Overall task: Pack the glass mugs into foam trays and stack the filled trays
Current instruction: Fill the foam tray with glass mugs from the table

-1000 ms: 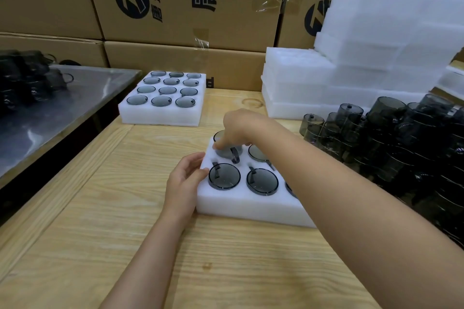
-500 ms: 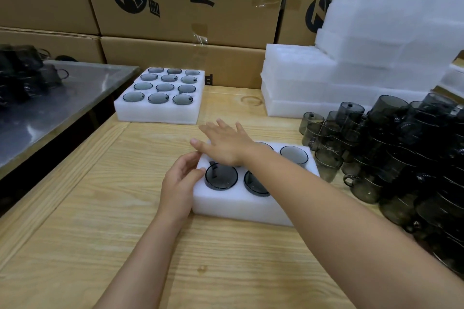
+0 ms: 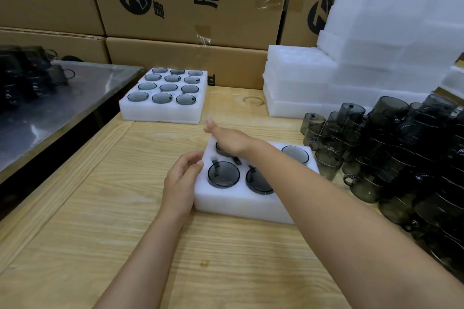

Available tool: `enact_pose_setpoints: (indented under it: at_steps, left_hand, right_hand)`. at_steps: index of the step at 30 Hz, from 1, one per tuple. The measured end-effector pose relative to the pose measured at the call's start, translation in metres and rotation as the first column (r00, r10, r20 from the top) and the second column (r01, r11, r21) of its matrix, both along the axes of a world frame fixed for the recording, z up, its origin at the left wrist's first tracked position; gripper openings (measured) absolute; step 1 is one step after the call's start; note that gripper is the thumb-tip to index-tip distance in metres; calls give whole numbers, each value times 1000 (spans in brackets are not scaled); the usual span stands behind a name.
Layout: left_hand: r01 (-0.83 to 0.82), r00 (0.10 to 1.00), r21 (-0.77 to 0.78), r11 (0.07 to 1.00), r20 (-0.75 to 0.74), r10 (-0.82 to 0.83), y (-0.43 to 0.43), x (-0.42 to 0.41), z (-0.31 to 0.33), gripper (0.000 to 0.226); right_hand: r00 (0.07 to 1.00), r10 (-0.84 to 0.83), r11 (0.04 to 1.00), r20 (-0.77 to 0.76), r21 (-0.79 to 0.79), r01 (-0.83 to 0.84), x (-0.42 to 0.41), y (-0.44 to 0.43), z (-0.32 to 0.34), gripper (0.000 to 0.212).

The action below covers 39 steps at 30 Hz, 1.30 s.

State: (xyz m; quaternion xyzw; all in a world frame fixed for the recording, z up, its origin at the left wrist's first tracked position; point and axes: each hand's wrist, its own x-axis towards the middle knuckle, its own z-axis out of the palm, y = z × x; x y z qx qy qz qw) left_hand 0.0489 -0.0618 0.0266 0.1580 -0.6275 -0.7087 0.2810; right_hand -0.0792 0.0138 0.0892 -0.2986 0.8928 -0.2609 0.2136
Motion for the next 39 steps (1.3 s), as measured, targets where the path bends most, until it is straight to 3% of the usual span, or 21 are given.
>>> enact_pose_setpoints:
  at_steps: [1,4,10,12,14,16,17,19,21,24,27,30,33,36,39]
  left_hand:
    - [1,1000,3,1000,0,-1,0,0,0,21]
    - [-6,1000,-16,1000,-2,6,0,-1,-1,22]
    - [99,992,-138,985,-60,-108,4,3,3,28]
    - [153,985,-202,967,-43,-164,2,4,2,37]
    - [172,984,-237,956,4,-176,1,4,0,41]
    - [154,988,-227,962,36,-149,3,5,-1,43]
    - [131,991,-206,970,49,-124,4,6,0,46]
    - [71,989,-210,975,143,-41,4,8,3,51]
    - [26,954,-252,968,295,51,2,12,5,40]
    - [109,877,-272,956,478,36,8,18,11,53]
    - [85,876,-122,989,481,-16,21,24,20,46]
    - [77,937,88,993,334,-102,23,33,30,35]
    - [82,979,413,907,138,-152,19,34,42,48]
    - [-12,996,554,832,77,-37,19,27,49,43]
    - [-80,997,667,740,60,54,21,18,46,40]
  right_hand:
    - [1000,-11,1000,-11,4,11,-1,0,1,65]
    - [945,118,973,-306,224,-49,1,-8,-8,62]
    - [917,146,958,-371,283,-39,-2,-9,-12,68]
    - [932,136,979,-335,187,-75,3,-6,-6,63]
    - [965,41,991,-258,-112,-72,11,6,6,53]
    - [962,-155,909,-223,-414,50,20,33,18,47]
    - [931,-265,864,-252,-491,113,27,51,22,43]
    - [843,-485,758,-232,-592,273,46,92,17,35]
    - [733,-666,636,-138,-619,461,70,130,-4,32]
    - [665,-739,499,109,-574,649,100,153,-40,31]
    - [629,-663,303,405,-623,721,108,150,-47,17]
    - [663,-542,218,516,-676,704,106,147,-44,13]
    - [681,-331,143,653,-679,720,103,134,-40,18]
    - [686,-210,79,696,-688,722,97,115,-37,25]
    - [725,-190,52,662,-730,681,90,98,-35,39]
